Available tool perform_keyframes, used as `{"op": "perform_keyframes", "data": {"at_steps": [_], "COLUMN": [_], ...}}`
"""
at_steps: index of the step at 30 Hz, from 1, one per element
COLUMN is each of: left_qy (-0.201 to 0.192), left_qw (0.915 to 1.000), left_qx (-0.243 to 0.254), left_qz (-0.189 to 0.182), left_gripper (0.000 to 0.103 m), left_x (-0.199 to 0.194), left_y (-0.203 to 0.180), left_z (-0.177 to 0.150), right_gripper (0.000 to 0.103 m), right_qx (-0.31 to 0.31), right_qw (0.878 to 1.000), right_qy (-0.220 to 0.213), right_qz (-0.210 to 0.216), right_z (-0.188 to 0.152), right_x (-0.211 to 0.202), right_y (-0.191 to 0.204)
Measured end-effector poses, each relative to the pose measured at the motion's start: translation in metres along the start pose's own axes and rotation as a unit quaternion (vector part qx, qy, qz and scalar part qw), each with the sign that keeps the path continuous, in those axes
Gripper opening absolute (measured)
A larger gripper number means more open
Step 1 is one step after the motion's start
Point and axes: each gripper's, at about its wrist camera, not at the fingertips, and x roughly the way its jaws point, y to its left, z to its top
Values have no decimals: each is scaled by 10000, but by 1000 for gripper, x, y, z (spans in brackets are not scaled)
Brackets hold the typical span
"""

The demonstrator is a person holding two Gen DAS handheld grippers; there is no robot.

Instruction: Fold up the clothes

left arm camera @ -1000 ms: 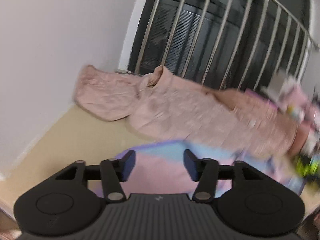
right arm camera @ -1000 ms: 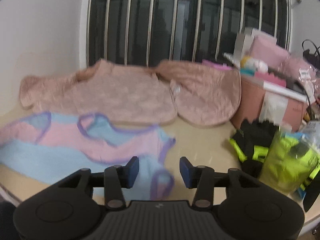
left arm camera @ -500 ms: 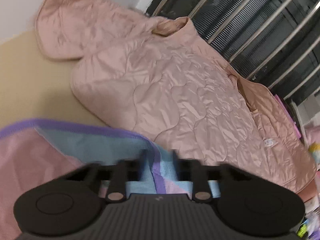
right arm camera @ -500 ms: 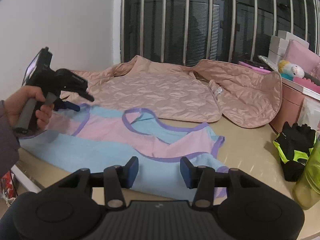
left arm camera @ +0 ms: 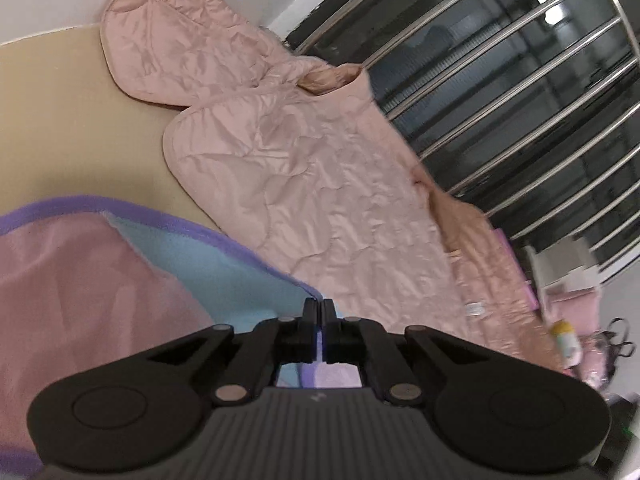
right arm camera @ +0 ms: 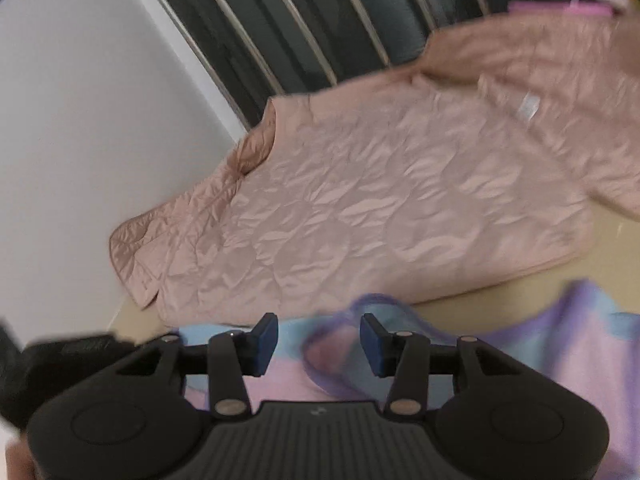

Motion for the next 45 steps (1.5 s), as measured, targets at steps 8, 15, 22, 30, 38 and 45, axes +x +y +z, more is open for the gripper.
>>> {"op": "perform_keyframes", "data": {"at_steps": [8, 15, 22, 30, 38, 45], "left_qy": [-208, -240, -188, -198, -223, -227], "left_qw": [9993, 9972, 9962, 9965, 9964, 9963], "left_qx": [215, 705, 657, 600, 569, 563], "left_qz": [-220, -2, 532, 556, 593, 612], "left_gripper": [1, 1, 2, 5, 5, 5], "left_x": [-41, -75, -80, -80, -80, -80], "left_y": [-2, -1, 23, 32, 30, 29], "left_z": [-11, -57, -75, -77, -79, -79], "right_gripper": [0, 0, 6, 45, 1, 1], "right_qx": [196, -523, -703, -383, 27, -1850], "right_qw": [9984, 9916, 9967, 9957, 9957, 9639], "right_qy": [-521, -928, -389, -828, -657, -1801], "right_qz": [129, 728, 135, 176, 653, 651], "right_z": [-19, -77, -97, -93, -59, -129], "right_x": [-19, -93, -95, -101, -56, -125], "right_y": [-1, 0, 1, -2, -6, 3]}}
